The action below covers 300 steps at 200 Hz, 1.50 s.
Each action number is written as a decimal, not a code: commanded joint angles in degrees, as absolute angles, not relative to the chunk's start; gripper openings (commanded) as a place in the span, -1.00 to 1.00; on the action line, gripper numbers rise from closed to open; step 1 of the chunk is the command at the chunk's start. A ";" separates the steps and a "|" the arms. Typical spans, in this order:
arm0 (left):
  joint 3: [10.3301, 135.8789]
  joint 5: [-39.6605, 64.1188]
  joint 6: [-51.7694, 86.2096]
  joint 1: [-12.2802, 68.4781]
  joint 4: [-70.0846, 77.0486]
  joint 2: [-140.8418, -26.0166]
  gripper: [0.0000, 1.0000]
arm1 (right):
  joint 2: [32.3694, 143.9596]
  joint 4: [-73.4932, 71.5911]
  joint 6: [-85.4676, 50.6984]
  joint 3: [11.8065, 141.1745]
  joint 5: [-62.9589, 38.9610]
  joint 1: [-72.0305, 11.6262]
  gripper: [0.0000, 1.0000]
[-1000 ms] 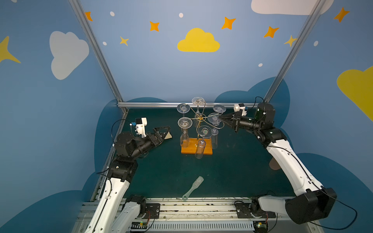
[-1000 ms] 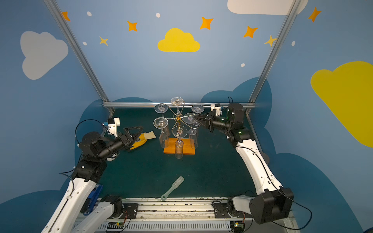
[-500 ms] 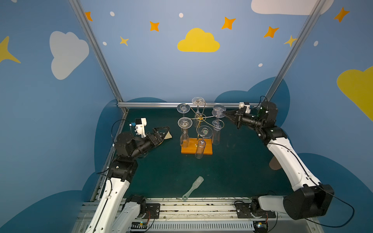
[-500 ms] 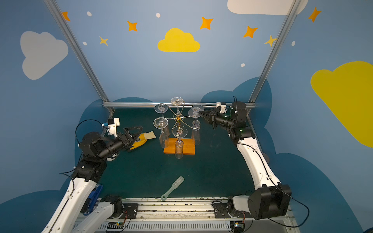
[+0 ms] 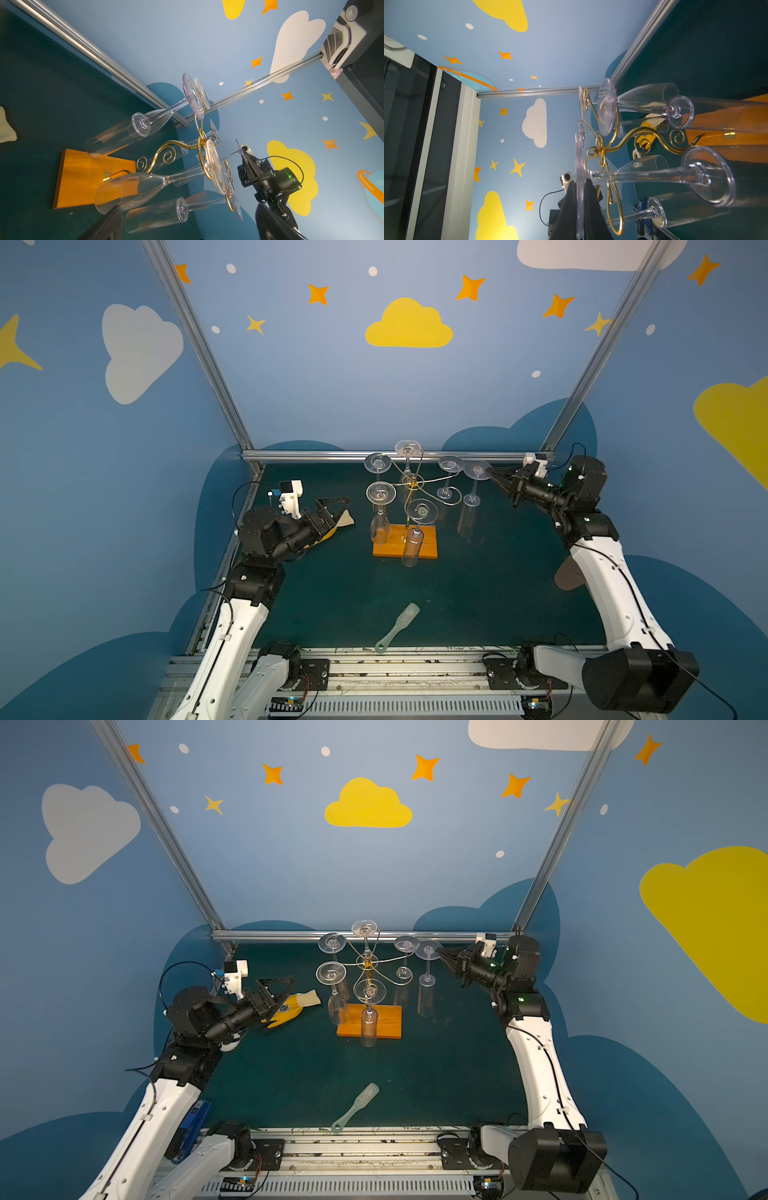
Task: Take the wine glass off the wine glass rack
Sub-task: Pick up the wine glass from the wine glass rack.
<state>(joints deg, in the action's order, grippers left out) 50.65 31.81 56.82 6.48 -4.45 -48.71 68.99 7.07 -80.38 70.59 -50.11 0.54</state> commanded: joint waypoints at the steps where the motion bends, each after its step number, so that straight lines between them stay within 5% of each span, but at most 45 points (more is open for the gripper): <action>1: 54.29 33.17 55.57 6.17 -3.49 -49.20 0.96 | 66.17 9.47 -77.43 70.51 -52.42 3.48 -1.00; 49: 60.63 34.17 52.17 6.15 -4.66 -50.84 0.96 | 63.81 13.32 -72.90 72.28 -54.02 10.12 -1.00; 127: 71.76 39.23 50.04 8.51 -2.40 -57.47 0.95 | 64.01 15.01 -55.57 83.90 -55.28 9.58 -1.00; 300: 86.99 44.68 56.38 28.13 7.66 -75.40 0.91 | 54.22 7.76 -11.54 80.05 -59.67 -4.13 -1.00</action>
